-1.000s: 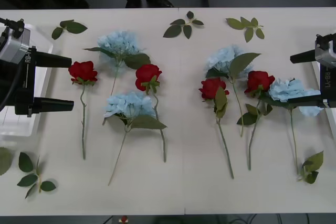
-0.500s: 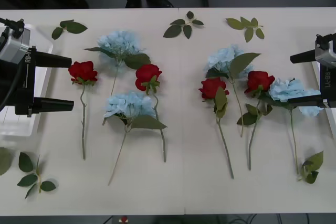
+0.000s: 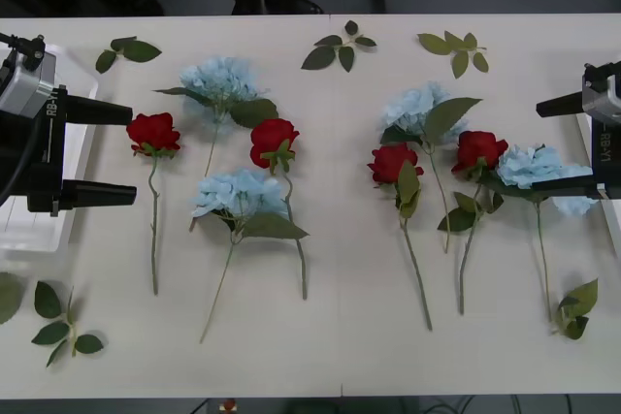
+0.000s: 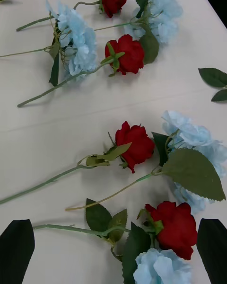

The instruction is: Place the red flowers into the right box and the blue flowers into the left box. If a person shows an open palm, hand one flower to the person first, then continue sorting.

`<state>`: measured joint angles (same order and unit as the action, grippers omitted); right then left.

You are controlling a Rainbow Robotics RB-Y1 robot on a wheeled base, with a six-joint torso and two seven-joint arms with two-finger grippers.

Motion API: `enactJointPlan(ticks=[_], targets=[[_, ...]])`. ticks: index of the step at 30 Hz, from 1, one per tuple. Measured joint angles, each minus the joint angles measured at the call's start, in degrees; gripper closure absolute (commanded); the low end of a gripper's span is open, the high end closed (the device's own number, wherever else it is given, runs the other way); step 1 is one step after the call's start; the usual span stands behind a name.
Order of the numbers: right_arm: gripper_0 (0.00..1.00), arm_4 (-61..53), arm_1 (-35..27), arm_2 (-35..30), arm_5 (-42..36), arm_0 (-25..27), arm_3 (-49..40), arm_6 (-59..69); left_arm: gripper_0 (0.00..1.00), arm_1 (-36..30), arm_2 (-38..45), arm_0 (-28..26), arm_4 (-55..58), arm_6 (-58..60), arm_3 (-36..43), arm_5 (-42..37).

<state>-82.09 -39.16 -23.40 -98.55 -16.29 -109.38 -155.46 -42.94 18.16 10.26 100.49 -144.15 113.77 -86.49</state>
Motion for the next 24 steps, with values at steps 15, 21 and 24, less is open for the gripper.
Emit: enactJointPlan(ticks=[15, 21, 24], targets=[[0.00, 0.0, 0.0, 0.0, 0.0, 0.0, 0.0, 0.0, 0.00, 0.0, 0.0, 0.0, 0.0, 0.0, 0.0, 0.0], [0.00, 0.0, 0.0, 0.0, 0.0, 0.0, 0.0, 0.0, 0.00, 0.0, 0.0, 0.0, 0.0, 0.0, 0.0, 0.0], [0.00, 0.0, 0.0, 0.1, 0.0, 0.1, 0.0, 0.0, 0.00, 0.0, 0.0, 0.0, 0.0, 0.0, 0.0, 0.0]])
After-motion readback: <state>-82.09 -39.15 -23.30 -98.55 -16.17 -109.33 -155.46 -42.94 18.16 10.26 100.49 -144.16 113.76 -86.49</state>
